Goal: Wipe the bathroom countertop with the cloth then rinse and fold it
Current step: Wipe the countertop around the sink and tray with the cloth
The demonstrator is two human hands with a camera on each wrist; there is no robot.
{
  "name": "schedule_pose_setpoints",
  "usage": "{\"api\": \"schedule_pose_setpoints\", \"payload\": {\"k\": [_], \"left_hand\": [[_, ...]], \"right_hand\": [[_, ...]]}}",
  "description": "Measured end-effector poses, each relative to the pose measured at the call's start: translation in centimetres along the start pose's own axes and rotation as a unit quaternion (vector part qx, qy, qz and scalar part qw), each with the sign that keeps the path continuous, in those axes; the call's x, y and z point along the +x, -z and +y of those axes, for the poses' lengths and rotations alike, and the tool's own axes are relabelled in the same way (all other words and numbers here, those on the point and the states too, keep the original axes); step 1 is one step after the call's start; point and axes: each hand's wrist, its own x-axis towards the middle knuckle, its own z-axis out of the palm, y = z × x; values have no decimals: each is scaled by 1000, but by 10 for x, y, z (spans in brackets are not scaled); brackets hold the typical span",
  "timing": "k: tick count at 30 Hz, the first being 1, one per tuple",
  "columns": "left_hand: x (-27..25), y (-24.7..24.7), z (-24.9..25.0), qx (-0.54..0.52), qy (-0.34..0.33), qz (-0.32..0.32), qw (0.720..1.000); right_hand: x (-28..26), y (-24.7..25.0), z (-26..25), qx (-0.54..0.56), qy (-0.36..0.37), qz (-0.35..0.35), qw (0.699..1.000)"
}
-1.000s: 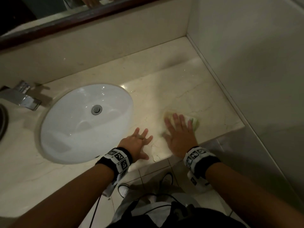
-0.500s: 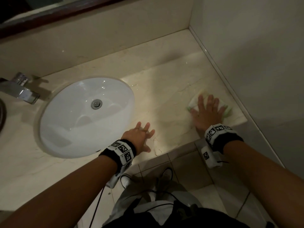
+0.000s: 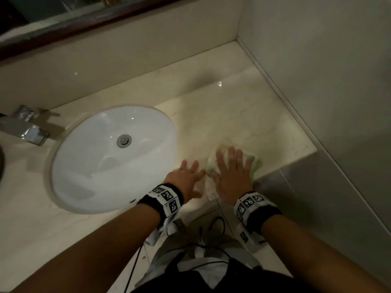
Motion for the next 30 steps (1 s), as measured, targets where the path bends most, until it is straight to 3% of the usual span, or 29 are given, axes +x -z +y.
{"api": "schedule_pose_setpoints", "payload": {"k": [5,10,14,19,25,30], "left_hand": [[-1,-3,-8,-11,-29,3,1000],[-15,-4,-29,-77,-86,45,992],[-32,-15,-53,-139,-75,90,983],[-54,-32,-76,-158,-31,123,979],[-65,-55,-87,-173,43,55,982],[-62,-61,-92,-162,43,50,985]], "right_hand": [[3,3,2,4,0,-16,1000],[26,11,-12,21,-71,-16,997],[51,20,-23,33,-147,-18,988],[60,26,-34,38,-186,-31,981],[35,16,-59,18,-160,-38,986],[-11,-11,-107,-2,-61,-50,997]]}}
